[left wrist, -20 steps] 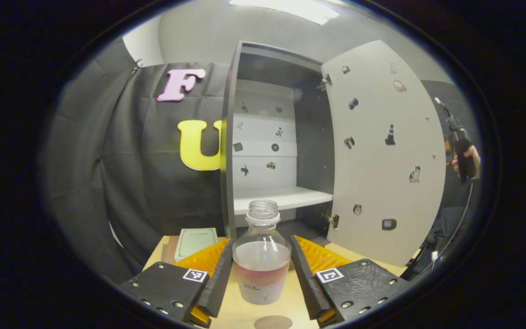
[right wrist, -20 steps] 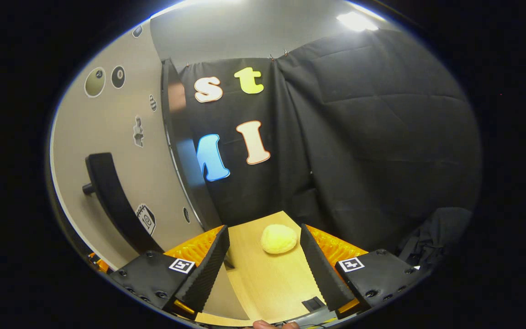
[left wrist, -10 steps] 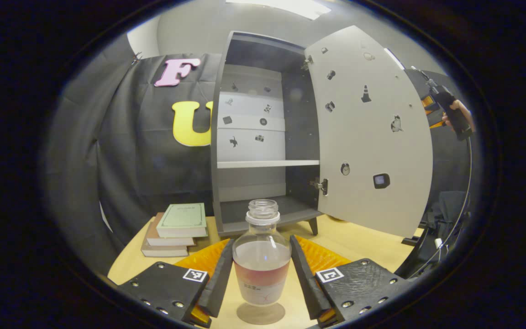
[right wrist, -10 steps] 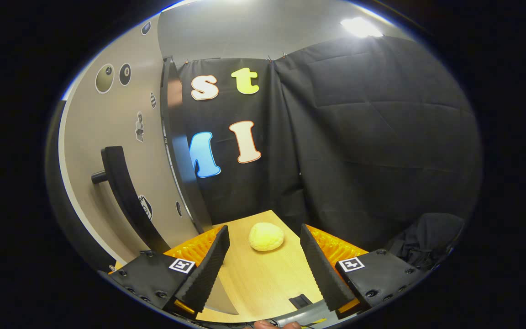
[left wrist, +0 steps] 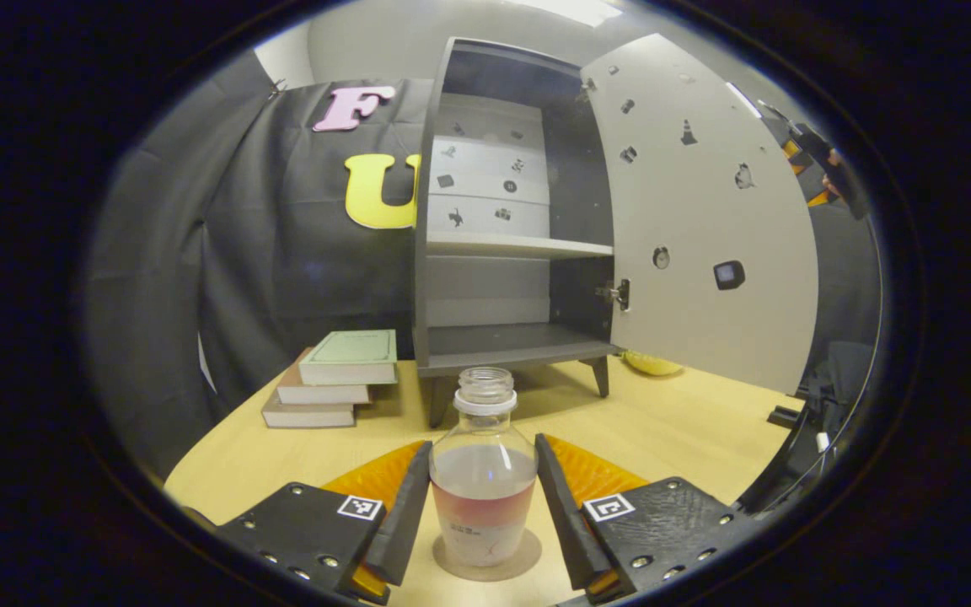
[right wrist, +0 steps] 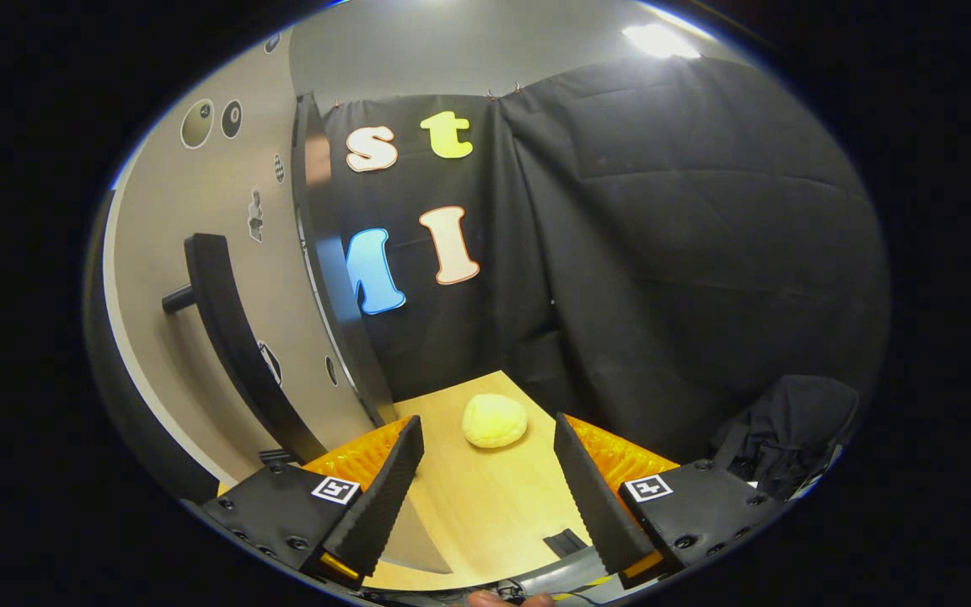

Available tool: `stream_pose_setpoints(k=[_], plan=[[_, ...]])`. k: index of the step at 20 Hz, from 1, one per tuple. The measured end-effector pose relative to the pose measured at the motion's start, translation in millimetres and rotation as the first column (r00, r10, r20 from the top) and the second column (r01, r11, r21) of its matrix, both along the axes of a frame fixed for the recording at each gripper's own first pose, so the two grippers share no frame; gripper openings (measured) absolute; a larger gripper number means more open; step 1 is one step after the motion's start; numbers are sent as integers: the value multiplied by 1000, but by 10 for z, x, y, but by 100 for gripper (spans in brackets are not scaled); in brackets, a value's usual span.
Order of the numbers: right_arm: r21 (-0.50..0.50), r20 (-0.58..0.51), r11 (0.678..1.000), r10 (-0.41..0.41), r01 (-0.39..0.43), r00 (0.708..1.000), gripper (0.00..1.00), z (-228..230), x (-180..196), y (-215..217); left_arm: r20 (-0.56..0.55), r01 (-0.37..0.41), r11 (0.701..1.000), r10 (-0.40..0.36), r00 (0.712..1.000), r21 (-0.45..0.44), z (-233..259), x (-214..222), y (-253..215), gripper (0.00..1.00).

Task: Open the cabinet door with the right hand, grasp the bottle in the cabinet with the left hand and place it on the coaster, then close the cabinet door with the right hand.

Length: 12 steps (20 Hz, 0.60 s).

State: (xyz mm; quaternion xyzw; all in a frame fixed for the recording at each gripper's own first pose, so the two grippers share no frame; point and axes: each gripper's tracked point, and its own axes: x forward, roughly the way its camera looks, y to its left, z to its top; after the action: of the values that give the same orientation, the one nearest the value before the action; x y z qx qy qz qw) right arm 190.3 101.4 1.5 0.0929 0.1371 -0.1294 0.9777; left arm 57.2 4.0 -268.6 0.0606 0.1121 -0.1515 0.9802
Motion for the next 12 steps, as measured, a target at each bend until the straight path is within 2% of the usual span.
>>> stream_pose_setpoints(k=[1, 4, 9, 11, 12], plan=[[11, 1, 1000, -2, 2, 1000, 98, -17, 8, 17, -10, -1, 1000, 1, 1000, 2, -30, -37, 23, 71], [26, -2, 1000, -2, 2, 1000, 98, -85, 19, 64, -10, 4, 1000, -4, 1000, -4, -37, -143, 39, 71], [-37, -34, 999, 9, -10, 999, 98, -191, -51, 103, -25, -1, 1000, 1, 1000, -6, 3, -169, 51, 74], [-38, -48, 999, 23, -25, 999, 98, -241, -66, 131, -19, 10, 1000, -9, 1000, 24, 25, -145, 19, 75], [-11, -52, 999, 32, -33, 998, 98, -271, -71, 170, -13, 16, 999, -15, 1000, 37, 40, -161, 16, 71]])
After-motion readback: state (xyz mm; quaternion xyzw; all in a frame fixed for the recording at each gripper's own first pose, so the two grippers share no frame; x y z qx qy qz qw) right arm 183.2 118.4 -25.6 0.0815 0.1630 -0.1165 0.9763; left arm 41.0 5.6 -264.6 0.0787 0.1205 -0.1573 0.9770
